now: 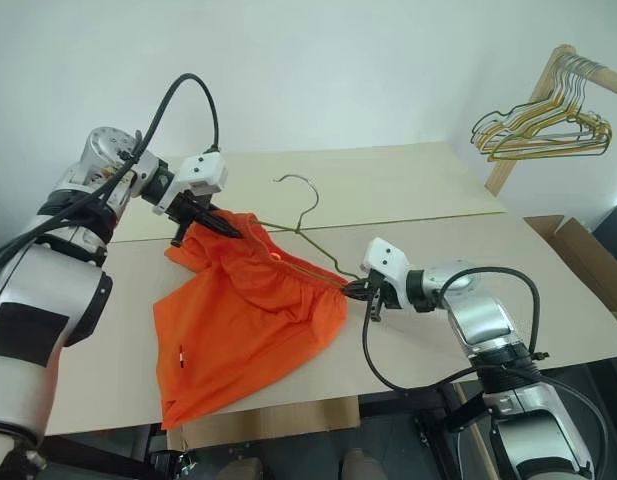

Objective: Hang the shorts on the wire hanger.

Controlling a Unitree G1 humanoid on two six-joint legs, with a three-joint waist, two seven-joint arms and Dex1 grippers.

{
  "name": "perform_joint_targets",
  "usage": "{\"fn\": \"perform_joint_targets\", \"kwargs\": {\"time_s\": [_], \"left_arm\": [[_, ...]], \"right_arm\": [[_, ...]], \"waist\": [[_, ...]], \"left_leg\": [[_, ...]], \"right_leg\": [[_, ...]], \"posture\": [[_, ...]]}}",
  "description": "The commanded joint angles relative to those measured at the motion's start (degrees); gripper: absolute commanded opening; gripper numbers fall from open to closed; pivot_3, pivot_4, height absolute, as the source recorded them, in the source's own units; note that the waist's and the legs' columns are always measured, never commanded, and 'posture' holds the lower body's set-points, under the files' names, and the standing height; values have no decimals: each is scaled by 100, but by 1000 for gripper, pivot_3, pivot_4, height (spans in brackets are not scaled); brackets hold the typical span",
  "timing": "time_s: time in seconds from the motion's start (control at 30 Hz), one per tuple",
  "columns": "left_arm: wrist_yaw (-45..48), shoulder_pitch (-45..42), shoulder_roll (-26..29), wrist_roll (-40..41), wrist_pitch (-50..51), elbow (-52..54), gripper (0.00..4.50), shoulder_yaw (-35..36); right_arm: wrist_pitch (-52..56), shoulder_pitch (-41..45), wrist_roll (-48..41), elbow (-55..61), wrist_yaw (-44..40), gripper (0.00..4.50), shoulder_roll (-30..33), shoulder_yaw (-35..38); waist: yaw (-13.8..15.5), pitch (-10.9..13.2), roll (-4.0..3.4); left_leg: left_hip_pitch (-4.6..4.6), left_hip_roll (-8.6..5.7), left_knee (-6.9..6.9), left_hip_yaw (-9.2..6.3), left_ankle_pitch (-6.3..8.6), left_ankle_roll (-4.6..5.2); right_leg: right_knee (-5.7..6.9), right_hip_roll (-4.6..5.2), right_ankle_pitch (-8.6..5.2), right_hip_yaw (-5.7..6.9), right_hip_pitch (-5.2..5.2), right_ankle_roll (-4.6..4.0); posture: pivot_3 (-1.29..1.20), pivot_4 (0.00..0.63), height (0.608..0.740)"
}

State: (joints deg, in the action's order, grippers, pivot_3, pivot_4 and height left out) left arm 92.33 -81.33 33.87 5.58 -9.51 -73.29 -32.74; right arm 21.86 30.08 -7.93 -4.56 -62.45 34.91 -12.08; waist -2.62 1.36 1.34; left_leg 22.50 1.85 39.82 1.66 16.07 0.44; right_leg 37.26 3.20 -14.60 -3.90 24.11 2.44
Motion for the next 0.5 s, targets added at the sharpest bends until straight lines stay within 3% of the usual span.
{"fn": "perform_joint_targets", "kwargs": {"time_s": [0.03,0.23,0.37,0.5], "left_arm": [[17,-130,139,185,4,106,15,-89],[17,-161,136,304,77,156,15,-70],[17,-198,191,397,46,227,0,-146],[17,-225,289,592,12,316,0,-188]], "right_arm": [[-218,25,33,77,35,0,25,45],[-1020,-78,167,31,325,0,-31,125],[-976,-37,138,-32,384,1132,-33,205],[-1041,15,107,-262,642,2604,49,515]], "waist": [[0,0,0],[4,0,0],[-3,0,0],[0,0,0]], "left_leg": [[0,0,0,0,0,0],[0,0,0,0,0,0],[-1,0,2,1,0,0],[-1,0,2,0,0,0]], "right_leg": [[0,0,0,0,0,0],[-1,0,0,0,-1,0],[0,0,0,0,-2,0],[2,0,0,-1,-2,0]], "posture": [[-25,0,740],[-24,0,740],[-29,0,740],[-32,0,740]]}}
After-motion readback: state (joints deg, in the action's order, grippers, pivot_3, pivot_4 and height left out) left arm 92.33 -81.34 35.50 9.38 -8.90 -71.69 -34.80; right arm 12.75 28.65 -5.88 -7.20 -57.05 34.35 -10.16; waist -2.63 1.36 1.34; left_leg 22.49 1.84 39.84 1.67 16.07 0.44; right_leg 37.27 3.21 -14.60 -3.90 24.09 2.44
